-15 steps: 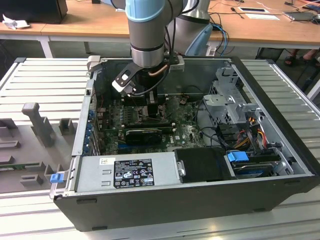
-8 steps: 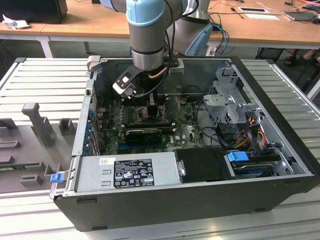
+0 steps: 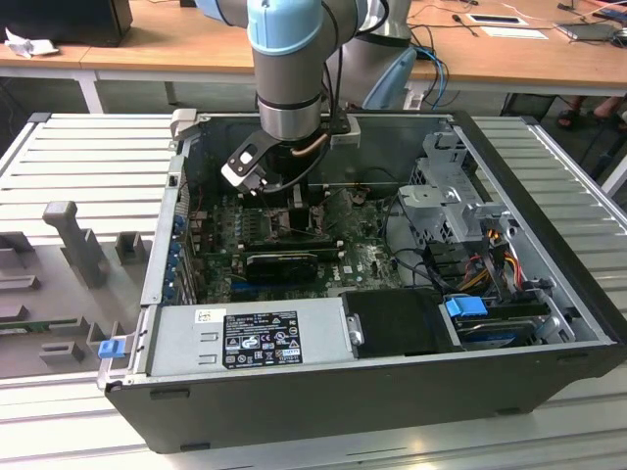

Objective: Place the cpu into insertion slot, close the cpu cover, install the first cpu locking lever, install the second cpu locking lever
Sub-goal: 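Place the cpu into insertion slot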

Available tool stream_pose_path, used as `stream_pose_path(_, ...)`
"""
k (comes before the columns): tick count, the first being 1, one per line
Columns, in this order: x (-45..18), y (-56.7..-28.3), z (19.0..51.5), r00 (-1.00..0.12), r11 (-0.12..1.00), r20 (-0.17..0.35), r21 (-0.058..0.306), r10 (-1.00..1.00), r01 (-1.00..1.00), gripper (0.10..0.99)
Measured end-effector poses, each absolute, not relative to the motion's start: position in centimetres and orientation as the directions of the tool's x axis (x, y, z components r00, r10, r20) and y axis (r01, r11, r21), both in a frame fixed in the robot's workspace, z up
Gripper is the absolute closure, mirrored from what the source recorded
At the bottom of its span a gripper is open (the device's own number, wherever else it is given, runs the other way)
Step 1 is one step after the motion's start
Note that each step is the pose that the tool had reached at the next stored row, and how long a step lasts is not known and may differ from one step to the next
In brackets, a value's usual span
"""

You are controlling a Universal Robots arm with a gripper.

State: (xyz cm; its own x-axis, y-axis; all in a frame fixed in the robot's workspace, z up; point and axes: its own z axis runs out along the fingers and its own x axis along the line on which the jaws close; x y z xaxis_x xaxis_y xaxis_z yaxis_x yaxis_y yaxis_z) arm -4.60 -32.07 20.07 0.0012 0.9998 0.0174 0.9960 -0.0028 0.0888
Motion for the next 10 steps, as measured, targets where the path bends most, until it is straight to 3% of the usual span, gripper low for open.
stream_pose_path(3,-4.60,-32.07,20.06,0.001,-0.003,0.017,0.089,1.000,0.996,0.537)
stream_pose_path(4,-4.60,-32.07,20.05,0.001,-0.003,0.018,0.089,1.000,0.996,0.475)
stream_pose_path(10,-4.59,-32.01,20.02,0.000,-0.001,0.019,0.089,1.000,0.996,0.475)
